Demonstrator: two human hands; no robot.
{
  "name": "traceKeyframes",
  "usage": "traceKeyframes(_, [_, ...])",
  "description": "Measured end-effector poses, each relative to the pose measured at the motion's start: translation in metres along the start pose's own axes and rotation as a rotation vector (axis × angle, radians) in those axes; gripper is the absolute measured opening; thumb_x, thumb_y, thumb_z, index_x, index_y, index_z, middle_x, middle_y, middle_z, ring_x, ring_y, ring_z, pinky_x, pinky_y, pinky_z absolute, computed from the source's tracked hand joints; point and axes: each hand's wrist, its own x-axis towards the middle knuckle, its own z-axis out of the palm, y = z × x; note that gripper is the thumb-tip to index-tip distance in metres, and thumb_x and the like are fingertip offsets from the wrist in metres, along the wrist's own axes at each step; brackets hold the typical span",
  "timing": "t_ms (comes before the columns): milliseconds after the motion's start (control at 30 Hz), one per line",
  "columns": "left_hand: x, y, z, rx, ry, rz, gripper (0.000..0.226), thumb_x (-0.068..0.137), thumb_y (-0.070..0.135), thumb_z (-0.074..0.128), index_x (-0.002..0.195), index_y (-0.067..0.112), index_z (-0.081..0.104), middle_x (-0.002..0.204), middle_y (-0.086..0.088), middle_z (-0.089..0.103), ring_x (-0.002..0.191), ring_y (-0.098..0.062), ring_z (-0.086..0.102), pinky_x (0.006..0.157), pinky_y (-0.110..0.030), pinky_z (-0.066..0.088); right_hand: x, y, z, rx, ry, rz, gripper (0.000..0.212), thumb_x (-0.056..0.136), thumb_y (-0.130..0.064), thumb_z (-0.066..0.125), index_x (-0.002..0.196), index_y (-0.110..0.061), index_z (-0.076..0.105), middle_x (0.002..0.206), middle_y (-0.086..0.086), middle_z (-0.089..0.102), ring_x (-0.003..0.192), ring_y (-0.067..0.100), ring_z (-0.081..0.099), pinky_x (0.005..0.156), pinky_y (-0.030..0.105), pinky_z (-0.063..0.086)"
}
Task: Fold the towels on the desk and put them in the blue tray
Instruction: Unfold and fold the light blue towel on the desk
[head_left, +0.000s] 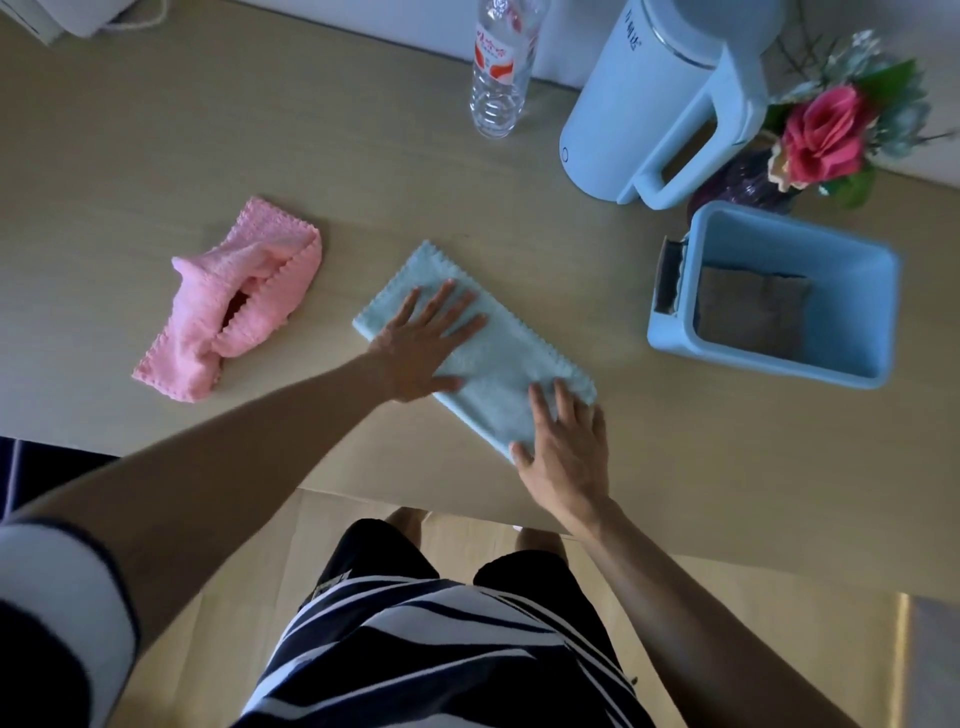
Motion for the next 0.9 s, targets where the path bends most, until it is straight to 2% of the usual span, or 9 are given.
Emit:
traceKeyframes(133, [0.020,-0.004,-0.029,0.127,0.059,0.084,0.095,0.085,0.055,0.066,0.160,0.019,0.021,0.169,-0.015,0.006,0.156,-0.037,0.003,0.124,-0.060,0.013,-0.014,-0.012,-0.012,0.081,-0.130,-0.154,0.070,0.089,-0.037,0.067,0.150,-0.023,0.037,0.141,0.006,0.048,0.116,0.021,0.059,0.102,0.037,0.044])
traceKeyframes(267, [0.001,0.021,-0.023,0.125,0.216,0.231,0.055,0.088,0.047,0.069,0.133,0.016,0.060,0.155,-0.017,0.044,0.146,-0.037,0.039,0.117,-0.052,0.035,-0.014,-0.002,-0.010,0.068,-0.053,-0.307,0.066,0.076,-0.005,0.075,0.137,-0.022,0.055,0.132,0.002,0.051,0.116,0.022,0.058,0.097,0.037,0.045])
traceKeyframes(333, [-0.020,0.031,-0.010,0.120,0.194,0.337,0.044,0.088,0.048,0.069,0.119,0.018,0.065,0.142,-0.013,0.057,0.133,-0.034,0.053,0.108,-0.046,0.046,-0.009,0.006,-0.007,0.032,-0.038,-0.335,0.070,0.068,0.000,0.078,0.131,-0.021,0.059,0.134,0.005,0.051,0.118,0.027,0.056,0.096,0.040,0.048])
traceKeyframes(467, [-0.052,0.038,0.004,-0.018,0.112,0.373,0.045,0.090,0.050,0.061,0.122,0.018,0.060,0.142,-0.013,0.055,0.136,-0.032,0.050,0.108,-0.045,0.046,-0.004,0.011,-0.002,0.025,-0.009,-0.344,0.066,0.063,-0.010,0.087,0.124,-0.018,0.064,0.129,0.008,0.056,0.113,0.029,0.059,0.093,0.044,0.051])
traceKeyframes(533, [-0.057,0.041,0.006,-0.040,0.092,0.342,0.063,0.082,0.063,0.062,0.125,0.017,0.059,0.146,-0.015,0.051,0.141,-0.033,0.045,0.112,-0.047,0.043,-0.001,0.008,0.000,0.034,0.037,-0.331,0.055,0.067,-0.013,0.085,0.118,-0.018,0.068,0.122,0.006,0.059,0.107,0.028,0.060,0.091,0.043,0.051])
traceKeyframes(633, [-0.064,0.042,0.005,-0.005,-0.080,0.324,0.101,0.065,0.084,0.058,0.142,0.019,0.047,0.160,-0.016,0.033,0.153,-0.032,0.025,0.124,-0.047,0.027,0.002,0.003,0.004,-0.004,0.093,-0.316,0.031,0.077,-0.010,0.073,0.106,-0.020,0.069,0.111,0.001,0.058,0.099,0.025,0.059,0.088,0.041,0.049])
traceKeyframes(733, [-0.072,0.041,0.007,0.006,-0.171,0.282,0.117,0.058,0.085,0.064,0.151,0.019,0.035,0.167,-0.014,0.018,0.157,-0.030,0.009,0.127,-0.046,0.016,0.006,0.001,0.004,-0.017,0.087,-0.307,0.016,0.082,-0.011,0.069,0.096,-0.019,0.068,0.104,0.000,0.056,0.094,0.025,0.059,0.085,0.041,0.048])
traceKeyframes(833, [-0.079,0.046,0.008,-0.038,-0.109,0.242,0.107,0.062,0.074,0.071,0.149,0.021,0.040,0.164,-0.009,0.028,0.155,-0.027,0.019,0.126,-0.044,0.018,0.009,0.005,-0.001,0.095,0.018,-0.303,0.009,0.088,-0.024,0.065,0.094,-0.017,0.067,0.103,0.000,0.058,0.101,0.024,0.058,0.089,0.040,0.046])
traceKeyframes(900, [-0.081,0.049,0.009,-0.133,0.018,0.228,0.085,0.071,0.060,0.073,0.142,0.020,0.050,0.154,-0.004,0.047,0.146,-0.023,0.039,0.122,-0.042,0.025,0.010,0.010,-0.009,0.198,-0.086,-0.269,0.022,0.092,-0.036,0.055,0.094,-0.017,0.065,0.104,-0.001,0.059,0.105,0.023,0.054,0.092,0.038,0.040])
